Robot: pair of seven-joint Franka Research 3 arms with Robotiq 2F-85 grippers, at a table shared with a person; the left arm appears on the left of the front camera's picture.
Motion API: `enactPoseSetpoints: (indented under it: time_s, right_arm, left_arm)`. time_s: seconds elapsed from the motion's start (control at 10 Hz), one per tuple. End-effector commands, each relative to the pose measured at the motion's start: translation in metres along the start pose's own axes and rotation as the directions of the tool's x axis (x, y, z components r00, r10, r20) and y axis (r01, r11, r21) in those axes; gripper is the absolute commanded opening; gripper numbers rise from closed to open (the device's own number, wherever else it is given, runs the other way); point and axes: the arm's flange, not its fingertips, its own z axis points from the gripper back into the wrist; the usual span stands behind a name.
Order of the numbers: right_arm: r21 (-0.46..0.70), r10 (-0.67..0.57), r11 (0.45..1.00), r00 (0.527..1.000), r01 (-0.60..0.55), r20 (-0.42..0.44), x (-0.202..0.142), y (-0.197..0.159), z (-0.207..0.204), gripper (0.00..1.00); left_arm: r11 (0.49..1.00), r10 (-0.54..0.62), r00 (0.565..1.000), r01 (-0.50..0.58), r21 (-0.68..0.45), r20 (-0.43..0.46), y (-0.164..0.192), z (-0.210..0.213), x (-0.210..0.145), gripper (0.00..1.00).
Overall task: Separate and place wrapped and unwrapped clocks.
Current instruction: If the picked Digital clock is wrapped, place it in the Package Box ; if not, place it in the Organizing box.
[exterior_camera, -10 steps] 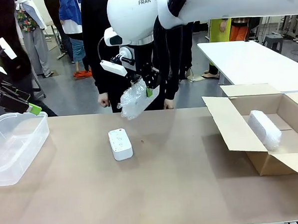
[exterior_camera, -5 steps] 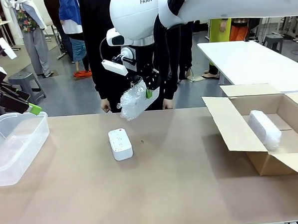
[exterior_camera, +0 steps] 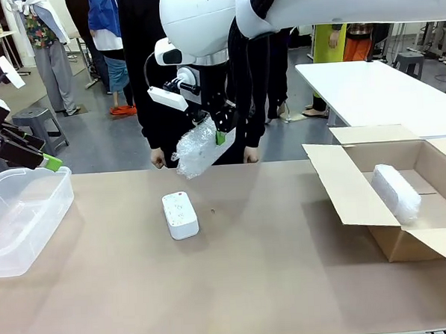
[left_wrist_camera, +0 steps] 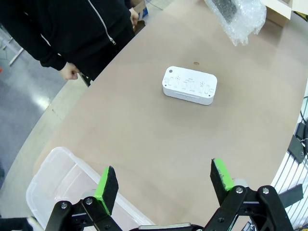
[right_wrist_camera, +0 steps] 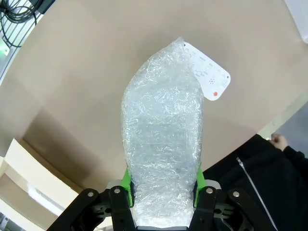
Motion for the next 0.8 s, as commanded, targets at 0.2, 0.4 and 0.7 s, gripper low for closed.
enactPoseSetpoints:
  time_s: [0.2, 0.4, 0.7]
  right_arm:
    - [0.003, -0.003, 1.0, 1.0, 0.003, -0.023, -0.0014, 0.0027, 0.0012, 0.22]
    - [0.003, -0.003, 1.0, 1.0, 0.003, -0.023, -0.0014, 0.0027, 0.0012, 0.22]
    - [0.003, -0.003, 1.0, 1.0, 0.003, -0.023, -0.0014, 0.0027, 0.0012, 0.22]
  left_arm:
    - [1.0, 0.006, 1.0, -0.006, -0.011, 0.007, 0.0014, -0.0009, -0.0008, 1.0]
    - [1.0, 0.006, 1.0, -0.006, -0.011, 0.007, 0.0014, -0.0009, -0.0008, 1.0]
    - [1.0, 0.006, 1.0, -0.006, -0.011, 0.007, 0.0014, -0.0009, -0.0008, 1.0]
